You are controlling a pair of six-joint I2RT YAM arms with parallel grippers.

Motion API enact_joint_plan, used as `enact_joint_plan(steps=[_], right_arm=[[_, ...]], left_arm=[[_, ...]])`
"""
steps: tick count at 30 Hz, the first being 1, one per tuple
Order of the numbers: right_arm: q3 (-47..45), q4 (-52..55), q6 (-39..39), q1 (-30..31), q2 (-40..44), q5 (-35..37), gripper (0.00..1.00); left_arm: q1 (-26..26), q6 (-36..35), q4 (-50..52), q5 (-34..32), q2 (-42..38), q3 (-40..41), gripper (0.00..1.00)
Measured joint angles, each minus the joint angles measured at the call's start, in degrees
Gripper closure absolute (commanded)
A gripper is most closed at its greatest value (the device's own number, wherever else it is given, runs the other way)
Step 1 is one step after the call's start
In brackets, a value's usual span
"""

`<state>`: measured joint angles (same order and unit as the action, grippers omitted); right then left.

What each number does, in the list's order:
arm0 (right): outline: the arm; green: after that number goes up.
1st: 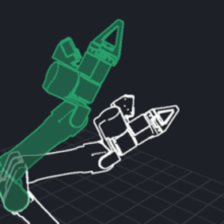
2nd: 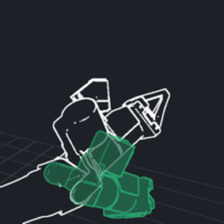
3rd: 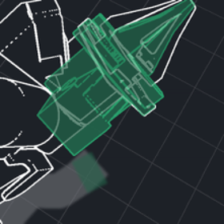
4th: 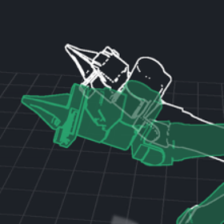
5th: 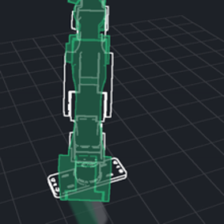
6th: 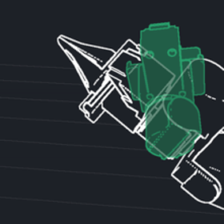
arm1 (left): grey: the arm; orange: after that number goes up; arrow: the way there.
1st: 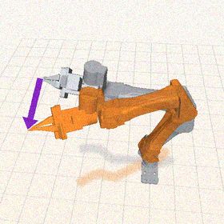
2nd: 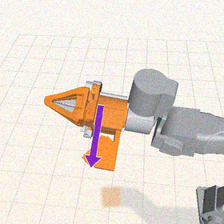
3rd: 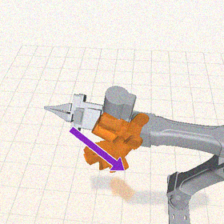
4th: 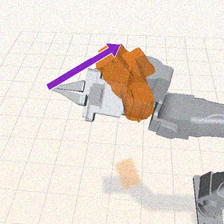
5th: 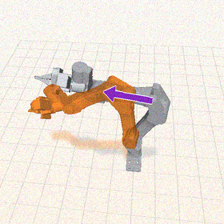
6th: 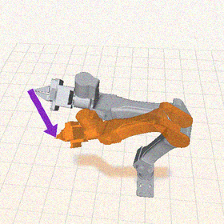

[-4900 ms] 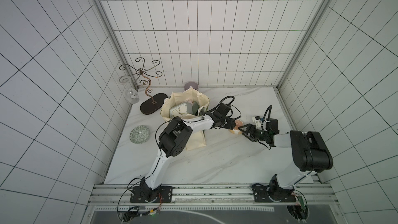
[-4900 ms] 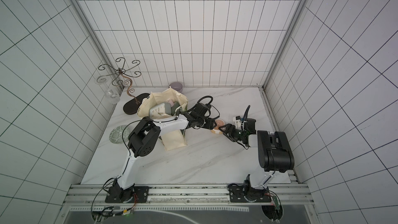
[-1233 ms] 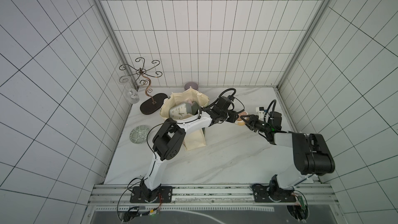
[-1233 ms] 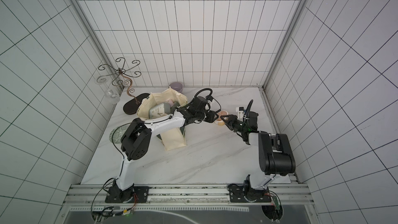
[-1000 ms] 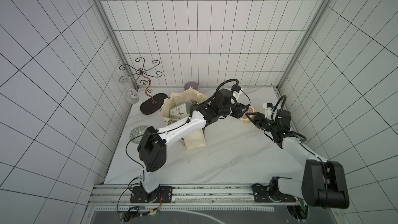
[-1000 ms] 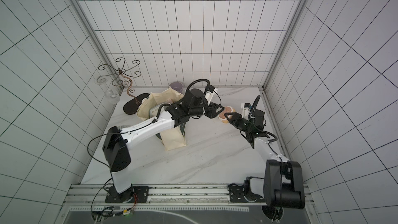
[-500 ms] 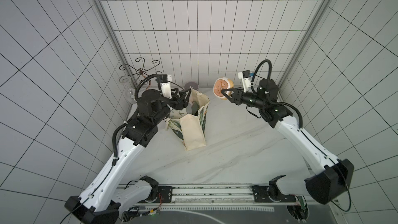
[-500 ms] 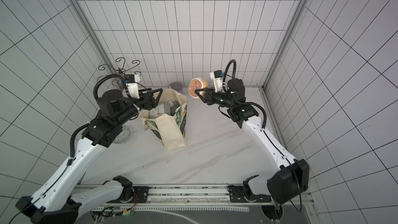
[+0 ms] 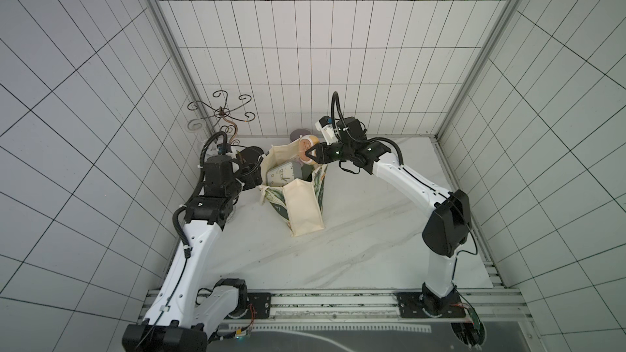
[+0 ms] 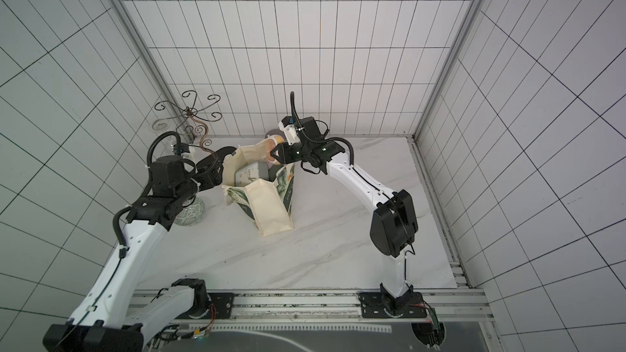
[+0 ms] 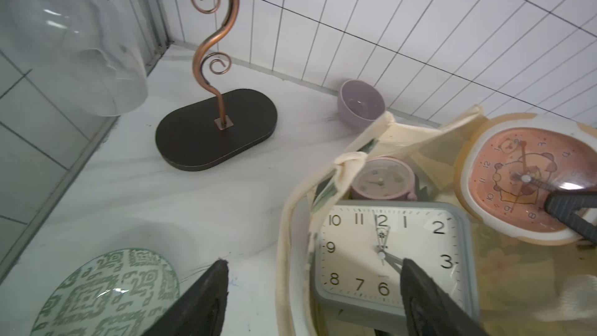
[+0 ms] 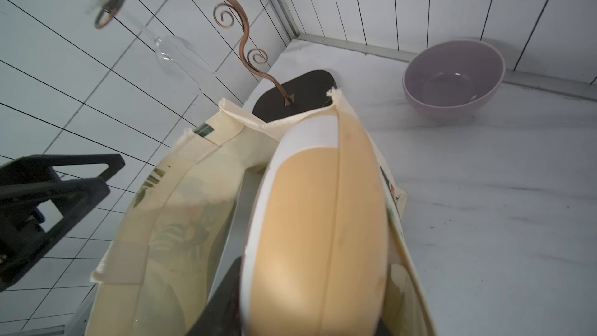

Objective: Put the alarm clock into the canvas bag
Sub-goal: Place the alarm at the canvas bag, then pick up the canvas bag from the center of the board.

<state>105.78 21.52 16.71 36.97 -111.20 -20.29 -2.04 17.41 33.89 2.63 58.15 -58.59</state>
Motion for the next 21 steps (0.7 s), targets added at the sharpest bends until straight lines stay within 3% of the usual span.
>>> enact_joint_plan(steps=[4, 5, 12, 18, 21], right_arm=[[5.0, 4.9, -2.8, 0.9, -3.2, 1.8, 0.34], [6.3, 6.0, -3.3, 1.2, -3.7, 2.5, 0.02], [7.4, 9.5, -5.8, 3.1, -2.1, 6.2, 0.0], [6.7, 9.1, -6.5, 1.9, 6.9, 9.5, 0.0], [4.7, 7.2, -6.8, 0.0, 12.3, 10.3, 0.08]], left_arm=[[1.9, -0.3, -0.3, 1.7, 0.3, 1.3, 0.19], [2.4, -0.3, -0.5, 2.7, 0.6, 1.7, 0.19], [4.0, -0.3, -2.2, 8.4, 3.1, 2.6, 0.24], [4.0, -0.2, -3.9, 12.7, 4.2, 2.9, 0.33], [4.0, -0.2, -4.4, 13.9, 4.9, 2.9, 0.39]])
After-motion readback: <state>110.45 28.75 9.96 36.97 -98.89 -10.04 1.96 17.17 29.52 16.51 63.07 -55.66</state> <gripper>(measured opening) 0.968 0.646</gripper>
